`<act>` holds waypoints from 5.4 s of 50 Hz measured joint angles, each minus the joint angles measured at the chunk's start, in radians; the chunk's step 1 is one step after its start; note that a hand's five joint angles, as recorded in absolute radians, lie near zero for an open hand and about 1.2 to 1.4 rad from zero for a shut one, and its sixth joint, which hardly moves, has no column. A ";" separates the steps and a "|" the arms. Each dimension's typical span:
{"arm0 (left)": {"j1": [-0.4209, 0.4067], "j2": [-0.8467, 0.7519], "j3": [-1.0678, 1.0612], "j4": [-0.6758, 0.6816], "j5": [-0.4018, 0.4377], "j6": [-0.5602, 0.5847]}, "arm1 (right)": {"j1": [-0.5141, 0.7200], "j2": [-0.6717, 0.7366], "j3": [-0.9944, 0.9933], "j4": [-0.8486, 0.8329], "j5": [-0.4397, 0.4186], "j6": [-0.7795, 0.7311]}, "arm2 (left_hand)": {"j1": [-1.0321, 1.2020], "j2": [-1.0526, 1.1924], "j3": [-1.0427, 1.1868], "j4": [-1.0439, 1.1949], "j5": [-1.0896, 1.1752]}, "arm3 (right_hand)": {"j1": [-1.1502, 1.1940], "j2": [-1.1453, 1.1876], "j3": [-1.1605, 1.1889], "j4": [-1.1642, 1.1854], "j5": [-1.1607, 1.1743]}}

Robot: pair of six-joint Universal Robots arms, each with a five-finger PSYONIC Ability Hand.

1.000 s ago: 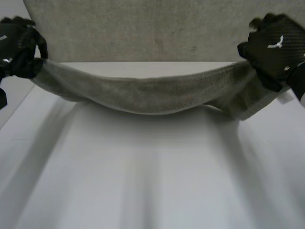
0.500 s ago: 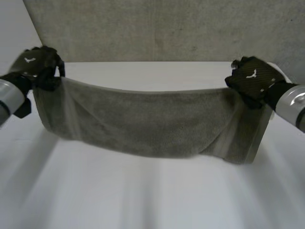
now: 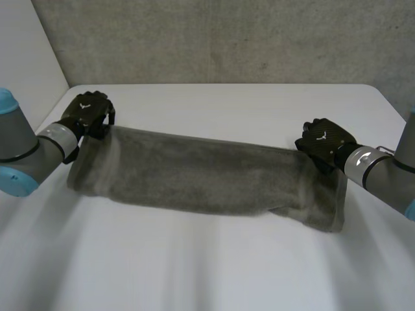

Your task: Fold the towel.

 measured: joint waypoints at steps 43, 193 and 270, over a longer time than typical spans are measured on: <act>-0.025 0.367 -0.328 0.034 -0.035 0.097 | 0.002 -0.381 0.319 -0.045 0.021 0.261 | -1.004 -1.098 0.000 0.000 -1.103 | -1.077 -1.075 0.000 0.000 -1.102; -0.327 0.269 -0.534 0.122 -0.188 -0.097 | 0.135 -0.195 0.543 -0.336 -0.017 0.246 | -0.864 -0.913 0.000 0.000 -0.890 | -1.071 -1.076 0.000 0.000 -1.100; -0.288 0.143 -0.265 0.138 -0.368 0.085 | 0.143 -0.204 0.548 -0.334 -0.008 0.246 | -0.755 -0.817 0.000 0.000 -0.807 | -0.961 -0.958 0.000 0.000 -0.973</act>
